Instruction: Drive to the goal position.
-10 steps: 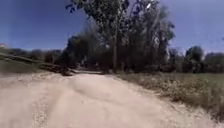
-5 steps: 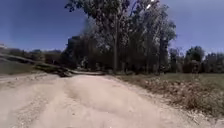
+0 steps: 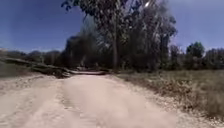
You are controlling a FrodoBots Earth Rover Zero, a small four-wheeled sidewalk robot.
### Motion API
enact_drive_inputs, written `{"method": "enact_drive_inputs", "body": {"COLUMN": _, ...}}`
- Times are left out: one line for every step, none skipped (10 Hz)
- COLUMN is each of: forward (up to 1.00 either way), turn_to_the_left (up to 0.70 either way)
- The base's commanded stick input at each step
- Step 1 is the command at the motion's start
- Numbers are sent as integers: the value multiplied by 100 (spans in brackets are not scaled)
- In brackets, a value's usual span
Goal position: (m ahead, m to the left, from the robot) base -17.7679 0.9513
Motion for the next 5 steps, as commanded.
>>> {"method": "enact_drive_inputs", "body": {"forward": 85, "turn_to_the_left": 0}}
{"method": "enact_drive_inputs", "body": {"forward": 85, "turn_to_the_left": 0}}
{"method": "enact_drive_inputs", "body": {"forward": 85, "turn_to_the_left": 0}}
{"method": "enact_drive_inputs", "body": {"forward": 85, "turn_to_the_left": 9}}
{"method": "enact_drive_inputs", "body": {"forward": 85, "turn_to_the_left": 18}}
